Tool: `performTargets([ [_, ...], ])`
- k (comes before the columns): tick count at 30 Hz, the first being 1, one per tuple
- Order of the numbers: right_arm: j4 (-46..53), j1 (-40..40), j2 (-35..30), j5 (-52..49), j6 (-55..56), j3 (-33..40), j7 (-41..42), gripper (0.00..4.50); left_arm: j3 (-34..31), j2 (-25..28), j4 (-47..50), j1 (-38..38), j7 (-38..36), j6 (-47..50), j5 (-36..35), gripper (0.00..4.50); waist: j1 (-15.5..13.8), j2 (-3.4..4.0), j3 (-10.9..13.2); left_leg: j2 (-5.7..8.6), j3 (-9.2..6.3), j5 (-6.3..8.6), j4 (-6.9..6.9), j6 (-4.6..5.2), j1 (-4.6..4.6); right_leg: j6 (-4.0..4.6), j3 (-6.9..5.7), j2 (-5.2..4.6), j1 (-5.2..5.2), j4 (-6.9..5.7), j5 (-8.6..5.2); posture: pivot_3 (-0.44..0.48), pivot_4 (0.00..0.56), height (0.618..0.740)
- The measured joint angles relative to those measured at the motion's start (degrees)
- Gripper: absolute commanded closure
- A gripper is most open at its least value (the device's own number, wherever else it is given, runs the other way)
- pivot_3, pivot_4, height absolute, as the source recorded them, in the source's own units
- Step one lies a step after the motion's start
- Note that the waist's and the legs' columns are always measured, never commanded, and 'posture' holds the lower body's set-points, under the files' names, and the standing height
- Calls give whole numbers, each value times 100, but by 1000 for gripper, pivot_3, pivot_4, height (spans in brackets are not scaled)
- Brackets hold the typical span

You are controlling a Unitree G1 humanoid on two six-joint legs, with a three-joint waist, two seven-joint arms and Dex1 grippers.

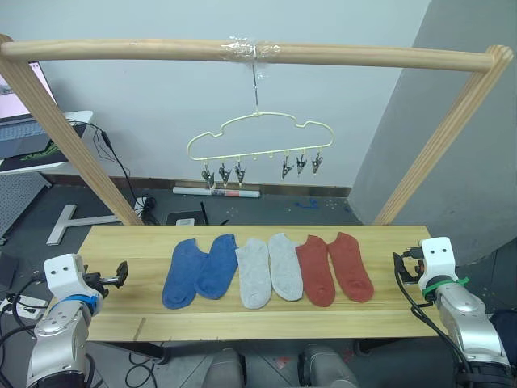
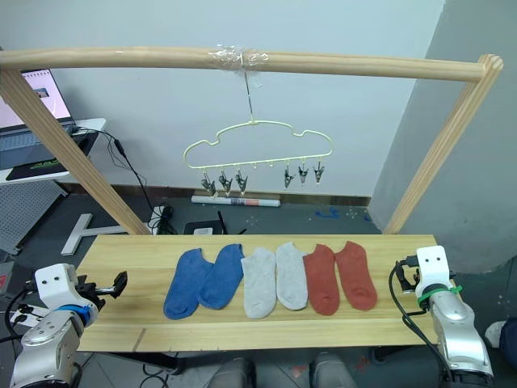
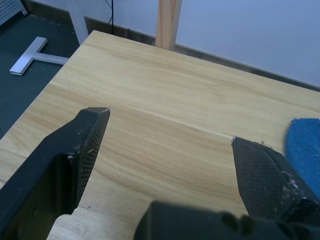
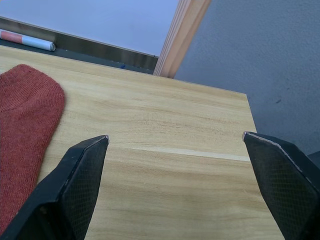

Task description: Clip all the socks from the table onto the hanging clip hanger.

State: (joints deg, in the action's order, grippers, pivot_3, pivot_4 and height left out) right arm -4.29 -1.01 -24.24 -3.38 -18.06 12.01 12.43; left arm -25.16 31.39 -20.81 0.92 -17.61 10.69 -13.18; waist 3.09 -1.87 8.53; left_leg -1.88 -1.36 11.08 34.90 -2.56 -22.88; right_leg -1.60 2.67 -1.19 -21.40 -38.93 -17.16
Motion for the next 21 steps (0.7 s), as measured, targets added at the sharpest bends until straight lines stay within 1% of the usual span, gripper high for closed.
performTargets([
  [1,0,0,0,0,0,0,0,0,0,0,0,0,0,0,0,20,0,0,1,0,0,0,0,0,0,1,0,0,0,0,-1,-49,160,740],
  [5,-1,19,-1,13,0,-3,-15,0,9,-1,48,97,-104,17,-4,20,4,1,72,-4,4,0,0,0,-1,5,4,-3,-2,1,-3,-42,171,740],
  [9,0,61,-1,35,-1,-26,1,0,11,-28,571,356,-295,100,-154,20,-6,-13,152,-52,9,1,-1,-1,-7,6,1,-7,-4,8,-3,-35,184,740],
  [12,11,132,-10,39,-6,-57,58,0,117,-20,1337,668,-476,80,-144,20,-11,-10,194,-62,14,5,-2,-9,-9,8,2,-7,-8,10,-4,-48,212,740],
  [14,79,256,-61,42,-16,-211,214,0,126,-22,1965,799,-579,148,-247,20,-12,-10,279,-75,12,6,-1,-10,-8,16,5,-7,-9,8,-5,-56,224,740],
  [19,438,673,-208,-6,-95,-609,768,0,124,-25,3235,764,-709,622,-716,20,3,18,429,-83,28,5,-2,-10,-15,20,4,3,-19,3,-7,-76,248,740],
  [20,550,838,-254,-59,-168,-709,965,0,155,-24,3444,662,-707,763,-777,20,10,16,471,-80,33,5,-2,-10,-19,-2,4,15,-27,2,5,-76,248,740],
  [21,659,987,-268,-116,-214,-780,1114,0,210,-24,3576,539,-705,856,-845,20,14,18,489,-79,33,5,-2,-10,-31,-12,2,17,-38,1,11,-82,260,740],
])
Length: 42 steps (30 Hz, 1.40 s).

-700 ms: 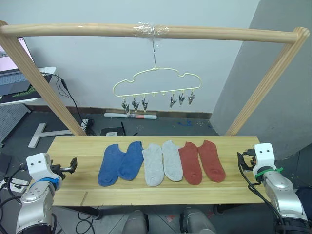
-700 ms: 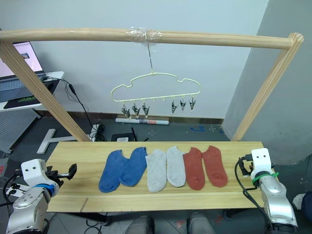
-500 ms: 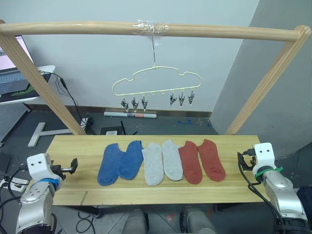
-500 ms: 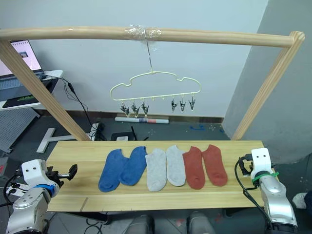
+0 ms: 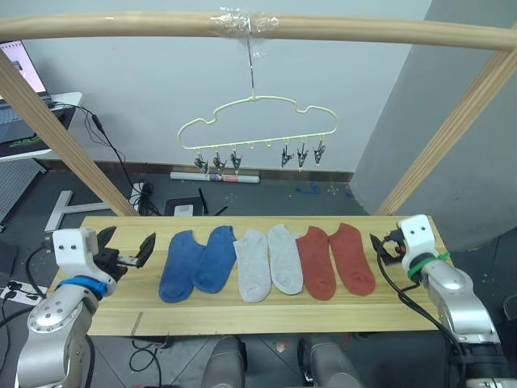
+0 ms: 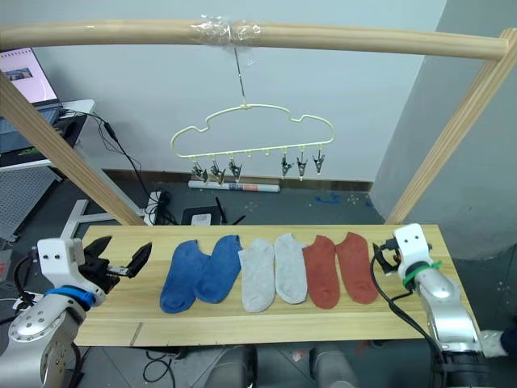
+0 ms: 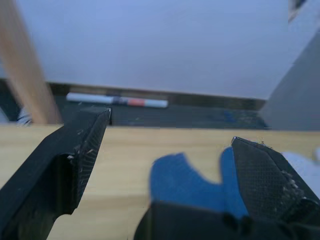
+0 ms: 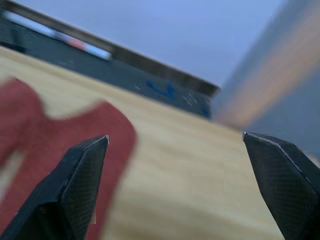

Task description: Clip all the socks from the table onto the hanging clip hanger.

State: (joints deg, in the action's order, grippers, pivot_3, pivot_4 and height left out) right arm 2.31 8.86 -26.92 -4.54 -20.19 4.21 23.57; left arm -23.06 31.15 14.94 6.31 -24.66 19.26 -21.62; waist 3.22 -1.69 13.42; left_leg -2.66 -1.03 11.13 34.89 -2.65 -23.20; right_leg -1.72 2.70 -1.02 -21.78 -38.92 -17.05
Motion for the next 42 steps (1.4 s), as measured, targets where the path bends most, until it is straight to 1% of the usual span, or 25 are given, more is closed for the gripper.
performTargets([
  [1,108,154,-6,-94,-45,-76,161,0,61,0,122,-107,1,88,-48,20,2,2,8,5,-1,0,1,-1,-20,-8,-2,12,-20,0,5,-86,263,740],
  [3,380,488,-16,-367,-105,-233,632,0,178,-2,282,-461,34,312,-133,416,7,2,43,7,-6,-1,6,-1,-65,-15,-3,24,-55,2,9,-90,269,740],
  [4,452,667,-15,-528,-163,-332,880,0,249,-8,288,-670,53,409,-187,630,7,1,64,10,-10,-1,8,-1,-67,-15,-7,26,-54,3,10,-90,269,740],
  [8,745,1385,225,-1087,-357,-655,1503,0,592,-208,322,-1331,165,641,-265,1835,13,-12,132,11,-19,5,7,-9,-74,-10,-17,31,-55,4,14,-105,280,740],
  [13,912,1909,599,-1471,-550,-1012,1786,0,912,-409,242,-1754,315,728,-213,1835,19,-17,177,9,-27,10,7,-16,-81,2,-24,32,-58,5,20,-115,285,740],
  [17,1042,2334,957,-1587,-613,-1314,1869,0,938,-626,68,-2218,532,727,-191,1835,25,-19,210,10,-29,10,8,-16,-81,2,-27,32,-58,2,20,-118,283,740],
  [22,1082,2581,1245,-1589,-612,-1456,1831,0,998,-832,-216,-2614,687,632,-51,1835,25,-25,225,10,-30,9,12,-17,-84,3,-30,30,-58,2,21,-123,280,740],
  [26,1094,2626,1286,-1640,-650,-1451,1792,0,1032,-907,-274,-2735,752,591,0,1835,35,-28,230,8,-30,9,12,-18,-85,4,-30,29,-58,3,22,-131,289,740],
  [30,1180,2809,1378,-1838,-969,-1408,1633,0,1078,-1004,-478,-2798,730,491,31,1835,59,-29,262,7,-33,9,12,-19,-85,6,-33,30,-61,-4,23,-143,295,740],
  [34,1352,2871,1375,-1962,-1114,-1401,1617,0,1132,-1010,-681,-2949,713,365,106,1835,63,-29,264,8,-33,9,12,-19,-87,6,-34,30,-61,0,22,-145,297,740],
  [40,1356,2872,1364,-1984,-1194,-1398,1566,0,1140,-1010,-910,-3081,659,137,231,1835,93,-28,287,7,-33,9,12,-19,-88,5,-34,29,-61,0,22,-154,308,740],
  [42,1355,2871,1349,-1984,-1219,-1393,1524,0,1140,-1009,-996,-3127,647,75,262,2201,105,-29,300,7,-33,9,12,-19,-89,5,-34,29,-62,0,22,-154,308,740],
])
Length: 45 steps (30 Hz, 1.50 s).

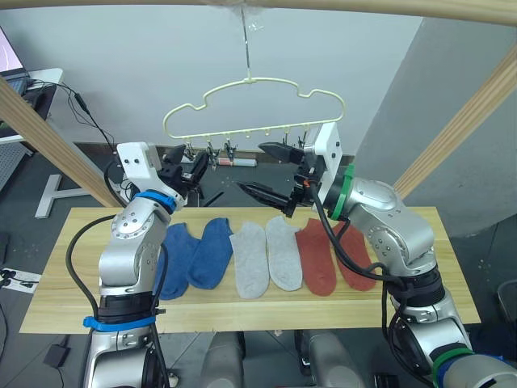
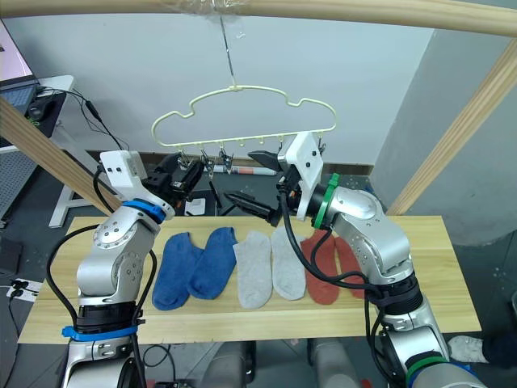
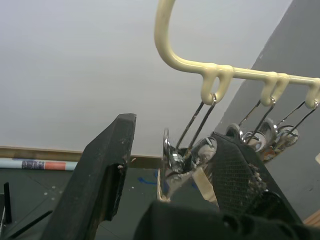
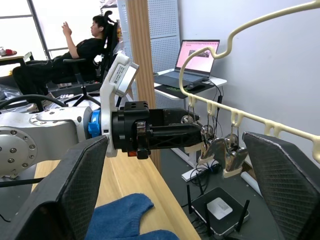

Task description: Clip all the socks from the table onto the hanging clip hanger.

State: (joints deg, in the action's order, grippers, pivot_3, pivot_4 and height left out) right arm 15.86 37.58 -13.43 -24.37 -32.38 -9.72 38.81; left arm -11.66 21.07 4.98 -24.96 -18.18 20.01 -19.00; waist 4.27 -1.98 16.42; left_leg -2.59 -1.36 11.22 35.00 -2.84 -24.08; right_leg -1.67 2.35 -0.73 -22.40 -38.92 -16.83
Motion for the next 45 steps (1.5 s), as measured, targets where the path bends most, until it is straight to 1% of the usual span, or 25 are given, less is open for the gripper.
performTargets([
  [1,0,-1,-13,0,-14,1,-12,0,0,0,-34,-14,-6,-44,4,2393,7,0,2,0,0,0,0,0,-2,0,0,0,-1,0,0,-154,308,740],
  [3,0,-4,-33,-7,-68,19,-32,0,-1,0,-36,-16,-23,-67,1,2980,26,0,3,-2,0,0,0,0,-4,0,0,-1,-3,1,0,-158,310,740],
  [4,0,-7,-36,-16,-84,36,-43,0,-1,1,-38,-17,-32,-71,-1,3346,36,1,4,-2,0,0,0,0,-6,0,1,-1,-6,1,0,-158,310,740],
  [6,4,-12,-43,-40,-120,75,-64,0,-1,1,-46,-30,-74,-73,-5,3878,45,0,4,-2,0,0,0,0,-9,0,0,-1,-9,1,0,-158,310,740],
  [8,30,-50,-70,-55,-152,98,-96,0,-1,1,-58,-45,-115,-77,-8,4240,48,1,5,-1,0,0,0,0,-9,0,0,-1,-9,0,0,-158,310,740],
  [9,52,-108,-134,-35,-161,97,-119,0,0,0,-64,-51,-127,-79,-9,4316,47,1,5,-1,0,0,0,0,-10,0,0,-1,-9,1,0,-152,309,740],
  [11,96,-375,-346,150,-131,97,-234,0,6,-3,-76,-64,-139,-85,-9,4316,38,0,5,-1,-1,0,0,0,-14,-2,-2,-6,-10,3,-1,-146,306,740],
  [13,71,-970,-676,527,-57,94,-451,0,1,2,-77,-71,-145,-93,-9,4316,14,-1,4,-1,-4,0,-1,0,-20,-12,-5,-21,-9,6,-7,-141,305,740],
  [15,-183,-1634,-1033,952,27,93,-687,0,-5,15,-75,-78,-138,-101,-2,4316,8,-1,4,9,4,0,-1,-1,-33,-16,0,-34,-22,6,-9,-141,308,740],
  [18,-1016,-2390,-1629,1746,575,-70,-878,0,-8,120,-74,-52,-120,-96,64,4316,25,-5,9,18,15,0,0,-1,-37,-25,11,-41,-32,6,-9,-142,312,740],
  [21,-2031,-2398,-1627,2115,901,-31,-1169,0,13,126,-79,-37,-122,-95,128,4316,104,-6,20,25,32,-2,2,-3,-33,-28,27,-23,-42,0,-7,-144,313,740],
  [24,-2872,-1969,-1274,2184,982,95,-1430,0,20,118,-88,-35,-128,-82,138,4316,156,-11,42,-4,23,-17,2,-27,-33,-28,28,19,-54,-7,-6,-140,314,740],
  [27,-3382,-1555,-945,2119,912,298,-1586,0,34,119,-95,-41,-140,-75,143,4316,145,-11,53,-16,5,-30,0,-48,-34,-24,19,39,-55,-14,-3,-140,314,740],
  [29,-3547,-1443,-839,2093,906,363,-1569,0,36,120,-97,-42,-142,-72,143,4316,119,-12,53,-15,6,-30,0,-49,-37,-23,20,38,-55,-11,-3,-136,317,740],
  [31,-3614,-1407,-796,2095,918,366,-1487,381,36,125,-97,-46,-149,-72,143,4316,92,-13,54,-11,13,-30,0,-49,-38,-26,24,31,-55,-7,0,-129,316,740],
  [33,-3615,-1414,-779,2090,892,373,-1384,928,34,132,-96,-47,-150,-71,142,4316,82,-13,53,-9,15,-29,0,-49,-38,-25,25,27,-55,-6,3,-129,316,740],
  [38,-3539,-1554,-804,2088,848,374,-1155,2696,24,151,-96,-48,-149,-60,142,4316,56,-13,53,-10,7,-30,0,-49,-38,-28,17,28,-52,-8,2,-114,317,740],
  [43,-3303,-1749,-1039,2100,842,341,-880,4372,7,176,-91,-41,-150,-55,141,4316,48,-13,53,-7,8,-30,3,-50,-37,-34,19,26,-49,-7,4,-109,316,740],
  [44,-3227,-1800,-1153,2122,869,286,-786,4464,7,176,-89,-41,-150,-55,141,4316,47,-13,53,-6,8,-30,4,-50,-37,-35,19,26,-48,-7,4,-107,315,740],
  [45,-3136,-1882,-1298,2180,947,223,-684,4464,6,177,-81,-40,-149,-49,130,4316,45,-13,53,-7,8,-30,4,-50,-37,-35,19,26,-48,-6,3,-107,315,740],
])
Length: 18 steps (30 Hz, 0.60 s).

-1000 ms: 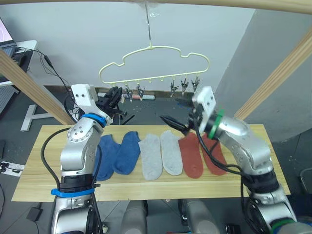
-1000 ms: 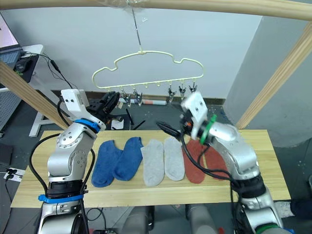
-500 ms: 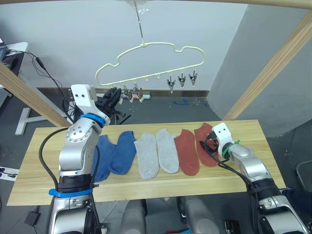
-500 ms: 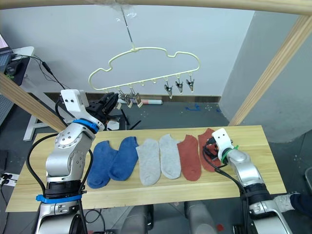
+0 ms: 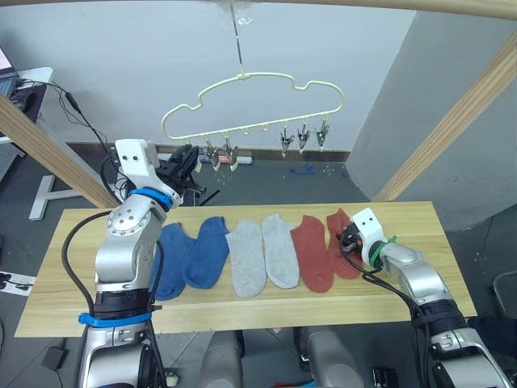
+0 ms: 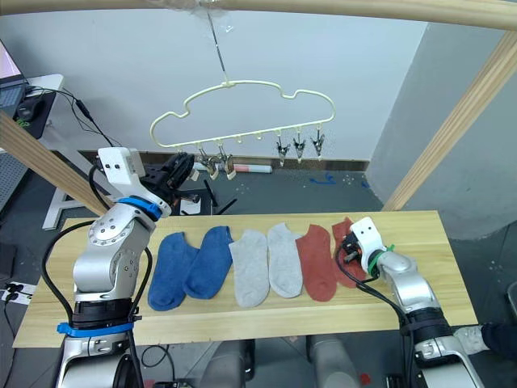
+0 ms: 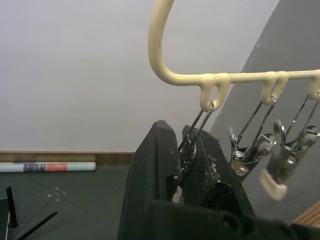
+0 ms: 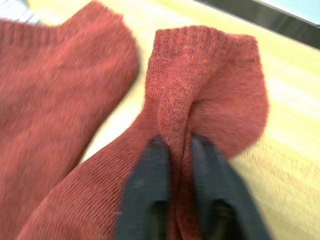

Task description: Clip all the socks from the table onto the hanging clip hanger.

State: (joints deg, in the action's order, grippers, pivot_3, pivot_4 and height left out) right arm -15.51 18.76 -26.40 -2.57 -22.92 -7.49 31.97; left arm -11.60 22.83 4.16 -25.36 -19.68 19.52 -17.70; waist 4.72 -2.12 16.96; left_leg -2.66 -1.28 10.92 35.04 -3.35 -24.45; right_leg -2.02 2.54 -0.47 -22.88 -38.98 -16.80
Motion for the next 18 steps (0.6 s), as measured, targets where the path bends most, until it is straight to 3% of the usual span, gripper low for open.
performTargets([
  [4,367,-329,-529,313,474,-248,334,4464,-183,-21,70,4,10,301,-317,4316,-4,-2,3,0,1,0,-2,0,-1,-1,1,0,-3,1,-1,-91,312,740],
  [9,1694,-319,-1113,564,1853,-640,1204,4464,-1219,-385,160,-328,344,2518,-2678,4316,66,4,27,-14,-1,-3,-1,-5,1,-4,8,20,-14,-9,0,-82,307,740],
  [13,2051,467,-325,599,2274,-1149,1433,4464,-1976,-294,50,-421,924,3807,-4362,4316,90,-3,32,-27,-19,-19,-5,-31,4,-2,-1,37,-21,-25,0,-71,300,740],
  [18,1574,1292,651,793,2556,-1751,1427,4464,-2308,-281,54,-457,1758,4263,-5629,4316,-31,-6,33,-10,-16,-35,-4,-60,-7,6,-6,9,-23,-22,5,-53,298,740],
])
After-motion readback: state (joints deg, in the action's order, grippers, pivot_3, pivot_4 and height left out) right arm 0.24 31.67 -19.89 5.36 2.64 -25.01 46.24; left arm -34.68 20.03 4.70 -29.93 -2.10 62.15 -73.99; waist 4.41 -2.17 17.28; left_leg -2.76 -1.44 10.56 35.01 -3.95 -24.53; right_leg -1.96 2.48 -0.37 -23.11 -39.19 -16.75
